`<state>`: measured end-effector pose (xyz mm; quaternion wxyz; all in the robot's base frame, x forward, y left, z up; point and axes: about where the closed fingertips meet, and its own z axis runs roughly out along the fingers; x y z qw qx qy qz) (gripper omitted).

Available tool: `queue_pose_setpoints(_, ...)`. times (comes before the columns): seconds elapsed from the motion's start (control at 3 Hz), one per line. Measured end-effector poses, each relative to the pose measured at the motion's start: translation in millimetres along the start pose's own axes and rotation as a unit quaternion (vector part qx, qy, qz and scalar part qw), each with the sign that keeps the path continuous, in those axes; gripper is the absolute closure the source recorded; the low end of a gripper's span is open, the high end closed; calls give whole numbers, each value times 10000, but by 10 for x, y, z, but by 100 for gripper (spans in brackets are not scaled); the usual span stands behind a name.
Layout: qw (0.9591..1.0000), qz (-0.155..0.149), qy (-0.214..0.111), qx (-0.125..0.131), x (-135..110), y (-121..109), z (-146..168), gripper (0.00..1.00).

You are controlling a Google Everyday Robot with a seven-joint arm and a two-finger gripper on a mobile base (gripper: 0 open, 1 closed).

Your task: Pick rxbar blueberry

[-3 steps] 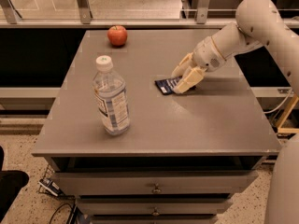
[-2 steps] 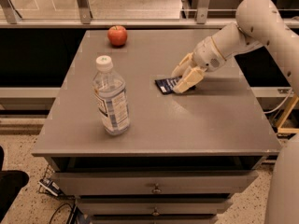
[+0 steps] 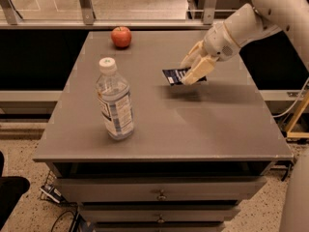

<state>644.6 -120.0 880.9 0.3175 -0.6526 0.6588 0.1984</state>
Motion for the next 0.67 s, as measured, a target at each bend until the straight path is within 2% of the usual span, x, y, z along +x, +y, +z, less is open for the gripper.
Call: queue_pose_setpoints(0.67, 9975, -458, 9, 542, -490, 89, -716, 100)
